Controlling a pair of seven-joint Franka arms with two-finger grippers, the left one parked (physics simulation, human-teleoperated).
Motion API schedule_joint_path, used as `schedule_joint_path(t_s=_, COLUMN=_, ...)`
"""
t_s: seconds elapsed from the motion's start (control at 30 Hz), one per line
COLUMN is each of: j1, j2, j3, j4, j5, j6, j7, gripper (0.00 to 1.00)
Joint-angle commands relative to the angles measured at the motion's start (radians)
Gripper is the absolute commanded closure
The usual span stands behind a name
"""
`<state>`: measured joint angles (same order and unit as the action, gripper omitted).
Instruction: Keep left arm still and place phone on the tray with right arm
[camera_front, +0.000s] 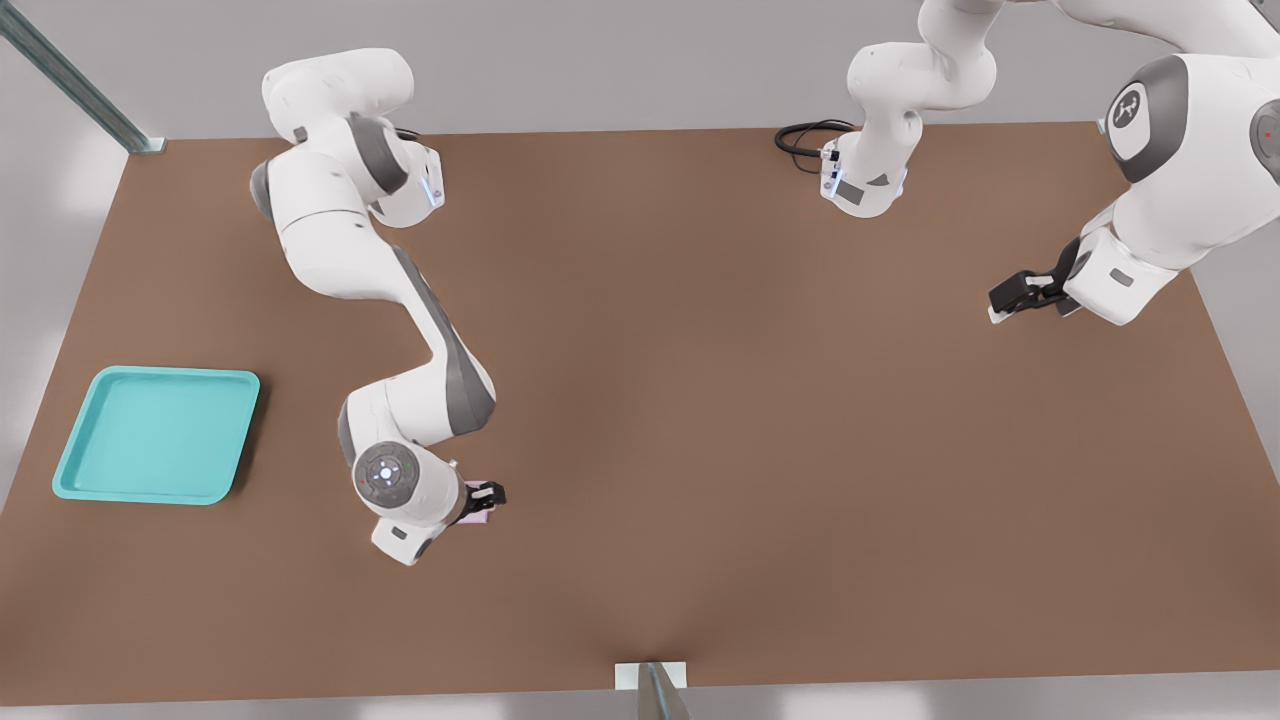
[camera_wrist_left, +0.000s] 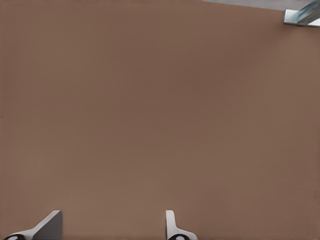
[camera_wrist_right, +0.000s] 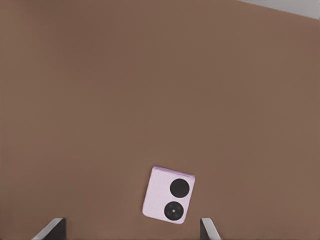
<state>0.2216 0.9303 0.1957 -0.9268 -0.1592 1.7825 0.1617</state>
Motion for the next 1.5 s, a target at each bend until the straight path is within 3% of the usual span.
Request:
schedule_joint_path(t_s=0.0, j1=-0.022, j2=-0.031, j3=0.016, j4=-0.174, j5=-0.065, j6=0.33, j7=0.372, gripper=0.0)
schedule_joint_path(t_s=0.17, j1=-0.054, j2=-0.042, j3=-0.024, j4=-0.29, j5=-0.028, j6=0.492, j7=0.4, gripper=0.0)
schedule_joint_path(t_s=0.33, j1=-0.056, j2=-0.053, j3=-0.021, j4=-0.388, j5=-0.022, j6=0.558, j7=0.545, gripper=0.0)
schedule_joint_path(t_s=0.67, j1=-0.071, j2=-0.077, j3=-0.015, j4=-0.558, j5=0.013, j6=0.663, j7=0.536, gripper=0.0)
schedule_joint_path(t_s=1.47, j1=-0.117, j2=-0.053, j3=0.013, j4=-0.555, j5=0.012, j6=0.62, j7=0.253, gripper=0.0)
